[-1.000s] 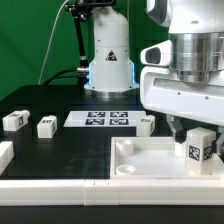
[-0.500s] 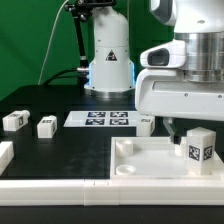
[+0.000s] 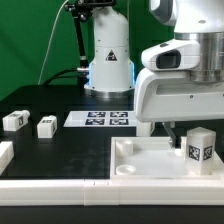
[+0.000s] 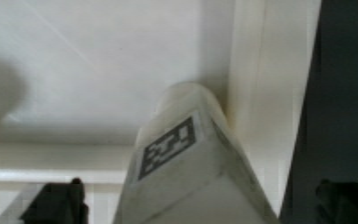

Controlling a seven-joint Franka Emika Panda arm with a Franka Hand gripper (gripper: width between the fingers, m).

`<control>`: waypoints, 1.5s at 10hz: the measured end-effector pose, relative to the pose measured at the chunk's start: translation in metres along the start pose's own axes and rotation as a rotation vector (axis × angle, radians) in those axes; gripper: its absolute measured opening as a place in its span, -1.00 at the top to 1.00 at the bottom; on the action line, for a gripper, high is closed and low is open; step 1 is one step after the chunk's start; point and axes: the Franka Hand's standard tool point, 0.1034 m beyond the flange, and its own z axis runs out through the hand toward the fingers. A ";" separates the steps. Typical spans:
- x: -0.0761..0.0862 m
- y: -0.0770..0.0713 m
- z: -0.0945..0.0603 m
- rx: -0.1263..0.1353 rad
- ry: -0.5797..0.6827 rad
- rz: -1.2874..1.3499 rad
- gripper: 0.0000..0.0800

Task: Assemble one leg

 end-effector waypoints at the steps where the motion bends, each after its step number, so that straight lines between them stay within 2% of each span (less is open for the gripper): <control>1: 0.000 0.001 0.000 0.000 0.000 -0.093 -0.62; 2: 0.000 0.002 0.000 0.000 0.000 -0.171 -0.62; 3: 0.000 0.004 0.000 -0.002 0.000 -0.234 -0.38; 4: 0.000 0.006 0.000 -0.008 -0.001 -0.318 -0.05; 5: 0.000 0.005 0.000 -0.008 -0.001 -0.295 -0.05; 6: 0.000 0.006 0.000 -0.008 -0.001 -0.295 0.27; 10: 0.000 0.006 0.000 -0.008 -0.002 -0.259 0.27; 11: 0.000 0.004 0.001 0.004 -0.002 -0.106 0.27; 15: -0.001 0.002 0.001 0.012 -0.004 0.324 0.27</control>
Offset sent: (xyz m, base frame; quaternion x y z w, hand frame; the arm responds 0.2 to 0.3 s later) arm 0.0000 0.0000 0.0000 0.0000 0.0000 -0.2377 0.9713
